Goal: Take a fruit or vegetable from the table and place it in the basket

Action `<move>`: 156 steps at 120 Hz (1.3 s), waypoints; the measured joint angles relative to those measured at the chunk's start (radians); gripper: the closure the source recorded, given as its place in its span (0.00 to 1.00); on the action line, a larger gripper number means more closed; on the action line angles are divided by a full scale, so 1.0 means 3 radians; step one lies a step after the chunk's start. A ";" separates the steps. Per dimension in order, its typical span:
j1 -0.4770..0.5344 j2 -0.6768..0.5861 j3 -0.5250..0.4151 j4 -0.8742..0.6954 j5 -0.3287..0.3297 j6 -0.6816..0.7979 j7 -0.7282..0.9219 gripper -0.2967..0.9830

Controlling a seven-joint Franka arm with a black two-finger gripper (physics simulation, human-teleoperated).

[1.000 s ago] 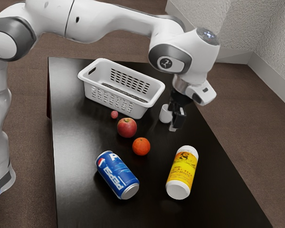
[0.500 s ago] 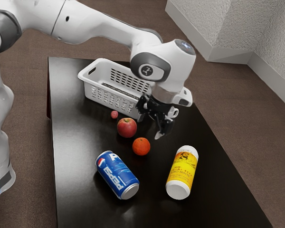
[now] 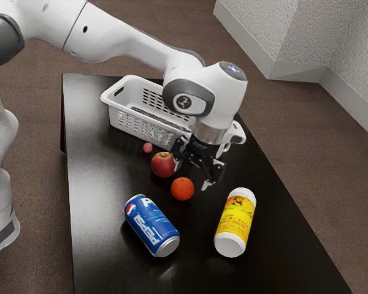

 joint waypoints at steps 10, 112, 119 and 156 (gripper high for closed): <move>0.0008 -0.0049 0.0000 -0.0074 0.0008 0.0016 -0.0066 0.23; -0.0128 -0.0257 -0.0017 -0.0425 0.0456 0.0602 0.2164 0.23; -0.0128 -0.0300 -0.0016 -0.0479 0.0416 0.0631 0.2248 0.23; -0.0088 -0.0529 -0.0005 -0.0786 0.0240 0.0698 0.2558 0.23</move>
